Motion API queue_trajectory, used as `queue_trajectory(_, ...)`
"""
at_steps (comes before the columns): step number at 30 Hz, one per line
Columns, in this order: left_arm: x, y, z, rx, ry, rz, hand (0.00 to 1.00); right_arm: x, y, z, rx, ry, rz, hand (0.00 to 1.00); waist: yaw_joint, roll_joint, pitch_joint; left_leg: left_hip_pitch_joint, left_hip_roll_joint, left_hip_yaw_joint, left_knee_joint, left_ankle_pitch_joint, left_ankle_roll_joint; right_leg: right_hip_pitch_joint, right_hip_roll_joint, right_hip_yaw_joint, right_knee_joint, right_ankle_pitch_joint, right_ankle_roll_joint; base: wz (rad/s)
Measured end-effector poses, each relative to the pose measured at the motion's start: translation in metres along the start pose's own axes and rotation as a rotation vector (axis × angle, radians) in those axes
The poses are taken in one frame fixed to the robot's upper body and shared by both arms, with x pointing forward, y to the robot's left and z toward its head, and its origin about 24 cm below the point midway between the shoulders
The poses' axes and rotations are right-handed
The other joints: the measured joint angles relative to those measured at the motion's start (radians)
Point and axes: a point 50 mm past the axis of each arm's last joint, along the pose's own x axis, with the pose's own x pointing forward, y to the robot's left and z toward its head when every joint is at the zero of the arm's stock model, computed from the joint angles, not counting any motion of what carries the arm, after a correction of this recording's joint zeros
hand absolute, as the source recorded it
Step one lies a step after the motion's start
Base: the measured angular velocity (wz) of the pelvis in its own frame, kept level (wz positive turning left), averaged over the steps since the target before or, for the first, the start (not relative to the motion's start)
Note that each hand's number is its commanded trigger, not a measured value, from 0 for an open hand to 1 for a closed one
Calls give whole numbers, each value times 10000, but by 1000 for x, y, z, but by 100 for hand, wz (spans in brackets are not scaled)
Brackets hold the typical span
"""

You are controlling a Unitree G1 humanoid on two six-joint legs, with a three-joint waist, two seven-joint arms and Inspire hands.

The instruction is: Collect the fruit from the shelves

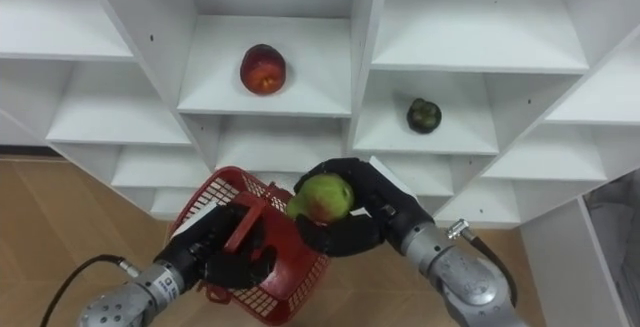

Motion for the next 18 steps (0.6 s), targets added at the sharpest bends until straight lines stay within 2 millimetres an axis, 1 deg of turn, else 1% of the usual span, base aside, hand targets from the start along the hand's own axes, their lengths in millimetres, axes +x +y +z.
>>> queue_trajectory(2,1,0,3,37,-123,-5,100,0,1,-1,-669,225,125,100,-36,-27,1,-1,-5,1,-1,1,1,-18,-7,7,21,-1,1,0)
queue_trajectory(4,1,0,8,116,-351,-10,100,0,2,-3,-1329,465,237,100,-27,-97,-2,-6,-4,5,12,2,3,-19,-12,8,19,-2,2,0)
queue_trajectory(6,1,0,11,153,-457,2,100,0,2,-3,-1601,564,275,100,-33,-144,-14,-17,-1,4,23,3,5,-16,-13,-2,-47,-2,2,0)
queue_trajectory(10,1,1,15,175,-628,156,100,-1,0,-7,-1642,770,200,100,-39,-194,-22,-36,3,2,49,3,6,-7,-14,-12,-51,-1,2,0)
queue_trajectory(15,2,1,19,219,-813,189,100,-3,0,-16,-1564,1136,193,100,-40,-194,-21,-91,15,-1,63,3,5,-29,-12,-50,-25,-1,2,0)
queue_trajectory(18,2,1,21,239,-919,197,100,-3,0,-18,-1899,1309,262,100,-34,-195,-20,-93,14,-1,52,3,5,-27,-10,-52,-41,-2,3,0)
